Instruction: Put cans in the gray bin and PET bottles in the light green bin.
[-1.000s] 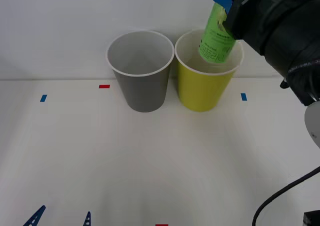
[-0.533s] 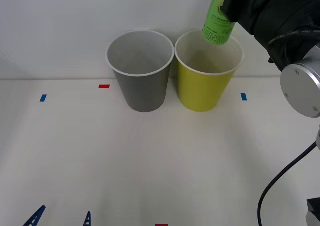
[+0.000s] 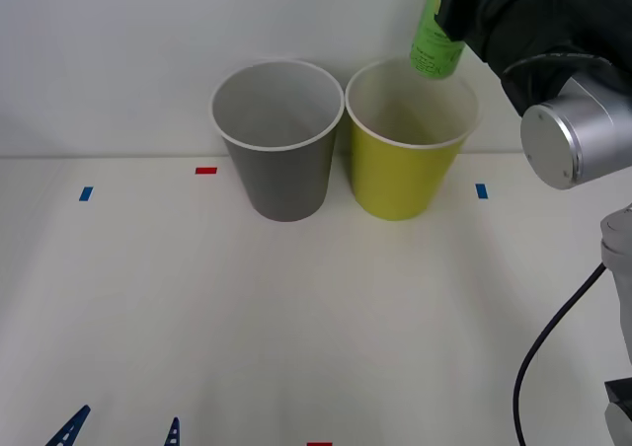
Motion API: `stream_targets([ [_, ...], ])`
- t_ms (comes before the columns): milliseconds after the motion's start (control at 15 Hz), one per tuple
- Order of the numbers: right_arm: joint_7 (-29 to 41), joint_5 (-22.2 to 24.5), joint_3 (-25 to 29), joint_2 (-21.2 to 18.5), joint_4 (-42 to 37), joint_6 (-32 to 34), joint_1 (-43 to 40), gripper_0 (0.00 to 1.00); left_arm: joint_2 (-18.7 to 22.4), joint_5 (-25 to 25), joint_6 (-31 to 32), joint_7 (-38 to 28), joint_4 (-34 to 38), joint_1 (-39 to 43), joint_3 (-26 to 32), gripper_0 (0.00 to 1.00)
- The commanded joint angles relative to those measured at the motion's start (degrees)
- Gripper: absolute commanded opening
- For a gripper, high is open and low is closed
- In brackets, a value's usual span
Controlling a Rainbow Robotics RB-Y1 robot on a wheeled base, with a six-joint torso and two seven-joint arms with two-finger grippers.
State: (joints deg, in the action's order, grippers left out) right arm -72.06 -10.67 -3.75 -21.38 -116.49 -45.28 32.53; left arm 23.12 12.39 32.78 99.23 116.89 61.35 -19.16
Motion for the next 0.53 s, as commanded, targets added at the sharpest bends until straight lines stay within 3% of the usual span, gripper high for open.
stream_targets([
  [67, -1.15, 0.12, -0.02, -0.07, 2.84, 1.42, 0.08, 0.00, 0.00, 0.00, 0.00, 0.00, 0.00, 0.00, 0.00, 1.00],
  [533, -1.51, -0.58, -0.99, -0.15, 5.92, 4.58, 0.08, 0.00, 0.00, 0.00, 0.00, 0.00, 0.00, 0.00, 0.00, 1.00],
])
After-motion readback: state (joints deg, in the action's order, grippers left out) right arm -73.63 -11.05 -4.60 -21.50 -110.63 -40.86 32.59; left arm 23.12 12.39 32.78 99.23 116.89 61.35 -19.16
